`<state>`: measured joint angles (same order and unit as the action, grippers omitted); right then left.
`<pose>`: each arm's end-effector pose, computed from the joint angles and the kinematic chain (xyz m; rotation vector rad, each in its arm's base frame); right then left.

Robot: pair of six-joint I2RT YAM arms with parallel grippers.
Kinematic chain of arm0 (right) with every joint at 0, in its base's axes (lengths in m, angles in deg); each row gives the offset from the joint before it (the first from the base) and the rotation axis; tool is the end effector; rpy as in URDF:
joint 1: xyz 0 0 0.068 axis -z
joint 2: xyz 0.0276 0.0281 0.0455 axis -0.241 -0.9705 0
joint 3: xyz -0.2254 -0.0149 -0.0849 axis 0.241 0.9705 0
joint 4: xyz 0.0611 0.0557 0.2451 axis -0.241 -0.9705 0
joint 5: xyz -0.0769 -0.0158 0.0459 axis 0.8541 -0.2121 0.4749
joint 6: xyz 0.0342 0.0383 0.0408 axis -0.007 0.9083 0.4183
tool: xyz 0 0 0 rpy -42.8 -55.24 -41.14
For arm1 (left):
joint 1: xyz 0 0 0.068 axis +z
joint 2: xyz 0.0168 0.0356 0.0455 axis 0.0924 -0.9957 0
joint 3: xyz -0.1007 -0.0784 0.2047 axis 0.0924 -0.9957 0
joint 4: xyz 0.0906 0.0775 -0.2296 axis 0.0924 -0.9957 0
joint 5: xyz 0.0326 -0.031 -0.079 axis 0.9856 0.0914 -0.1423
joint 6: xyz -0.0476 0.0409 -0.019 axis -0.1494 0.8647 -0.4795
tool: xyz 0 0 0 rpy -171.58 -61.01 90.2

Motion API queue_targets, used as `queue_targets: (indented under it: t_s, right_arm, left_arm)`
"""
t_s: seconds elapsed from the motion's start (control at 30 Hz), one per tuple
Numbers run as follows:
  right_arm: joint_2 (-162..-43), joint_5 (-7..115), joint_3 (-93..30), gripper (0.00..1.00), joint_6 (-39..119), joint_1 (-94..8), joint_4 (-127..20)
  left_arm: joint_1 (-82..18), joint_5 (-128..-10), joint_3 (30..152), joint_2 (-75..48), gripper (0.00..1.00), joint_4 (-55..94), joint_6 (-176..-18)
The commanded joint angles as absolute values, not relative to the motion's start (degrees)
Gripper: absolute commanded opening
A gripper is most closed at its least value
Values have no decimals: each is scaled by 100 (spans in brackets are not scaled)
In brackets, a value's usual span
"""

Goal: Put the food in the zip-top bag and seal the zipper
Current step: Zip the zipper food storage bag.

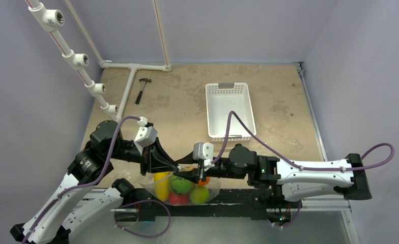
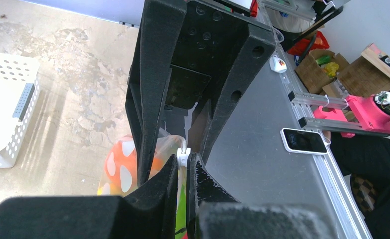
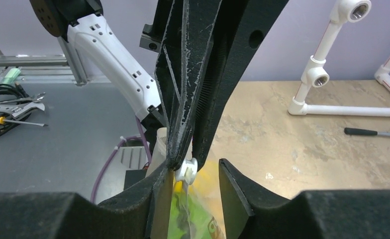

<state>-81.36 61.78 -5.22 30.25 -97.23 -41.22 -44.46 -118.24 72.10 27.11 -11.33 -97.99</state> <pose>0.0326 0.2764 0.3299 -1.1348 1.2146 1.0887 0.0830 -0.1235 0.3614 1.1762 1.5210 -1.4967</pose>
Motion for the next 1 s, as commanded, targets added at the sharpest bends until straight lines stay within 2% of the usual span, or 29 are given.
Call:
queue_targets:
  t_s: [0.0,0.4,0.67,0.77,0.97]
  right_arm:
    - [-8226,5824,-462,42,3016,-9665,-3768]
    - [-8362,5564,-290,41,3116,-9656,-3529]
    - [-8365,5527,-253,18,3161,-9613,-3404]
    - [-8385,5543,-255,0,3165,-9591,-3370]
    - [-8210,5796,-160,0,3203,-9543,-3135]
  left_arm:
    - [-4474,-11957,7213,2783,0,-861,-9805]
    - [-4468,-11939,7191,2766,0,-833,-9814]
    - [-4476,-11939,7196,2749,0,-833,-9814]
    - [-4473,-11932,7185,2765,0,-838,-9817]
    - [-4470,-11742,7094,2843,0,-900,-9850]
